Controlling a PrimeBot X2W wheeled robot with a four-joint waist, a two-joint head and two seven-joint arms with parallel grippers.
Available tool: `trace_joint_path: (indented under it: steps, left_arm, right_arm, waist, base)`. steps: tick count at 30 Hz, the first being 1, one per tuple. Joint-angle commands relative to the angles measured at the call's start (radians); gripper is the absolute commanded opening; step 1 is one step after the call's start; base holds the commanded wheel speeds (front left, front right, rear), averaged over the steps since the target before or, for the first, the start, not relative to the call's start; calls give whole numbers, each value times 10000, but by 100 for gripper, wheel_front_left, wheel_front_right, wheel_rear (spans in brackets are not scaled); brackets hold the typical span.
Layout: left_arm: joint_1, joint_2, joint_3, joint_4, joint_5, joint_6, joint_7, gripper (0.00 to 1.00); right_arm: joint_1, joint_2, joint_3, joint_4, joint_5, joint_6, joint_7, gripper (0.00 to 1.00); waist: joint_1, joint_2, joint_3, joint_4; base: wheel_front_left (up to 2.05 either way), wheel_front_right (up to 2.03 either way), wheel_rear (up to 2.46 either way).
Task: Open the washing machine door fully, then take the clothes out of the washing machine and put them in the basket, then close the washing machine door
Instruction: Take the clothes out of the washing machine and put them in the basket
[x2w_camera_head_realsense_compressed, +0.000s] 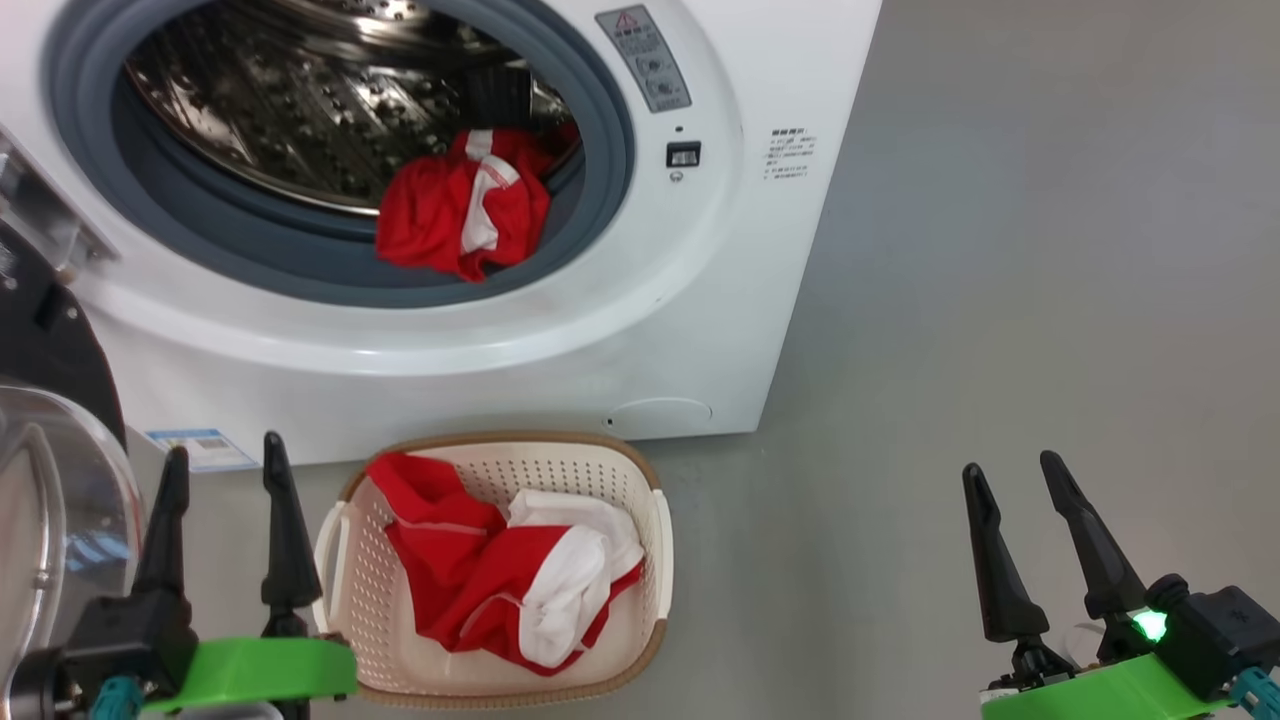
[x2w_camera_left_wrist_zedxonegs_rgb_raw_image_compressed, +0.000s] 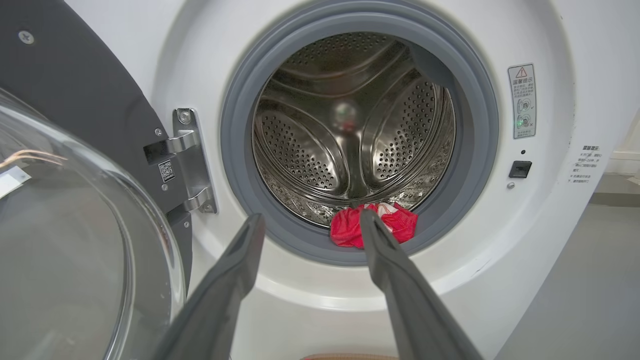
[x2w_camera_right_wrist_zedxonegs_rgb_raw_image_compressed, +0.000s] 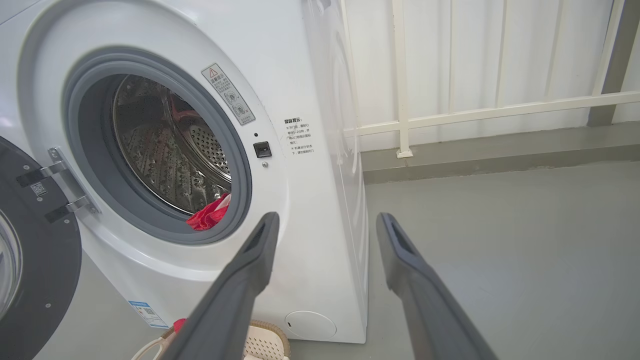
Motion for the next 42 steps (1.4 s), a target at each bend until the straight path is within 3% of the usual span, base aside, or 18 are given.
trace_joint_path:
  steps: [1,24,42]
  left_arm:
    - [-447,184,305,-228,-99,-47,-81,100]
    - [-3112,204,11,1641,-602,-818,-335,100]
    - [-6446,486,-15,4826,-1088,-1730,-348,100]
  right_arm:
    - [-311,-41,276,-277,86,16,-38,100]
    - [-1023,-41,408,-337,-145,16,-75,100]
    - [-1562,-41,632,-402,-268,16,-41,100]
  waist:
    - [0,0,245,-16]
    - [0,0,1856,-369]
    - [0,0,3147,-693]
  base:
    - [0,0,0]
    - [0,0,0]
    - [0,0,0]
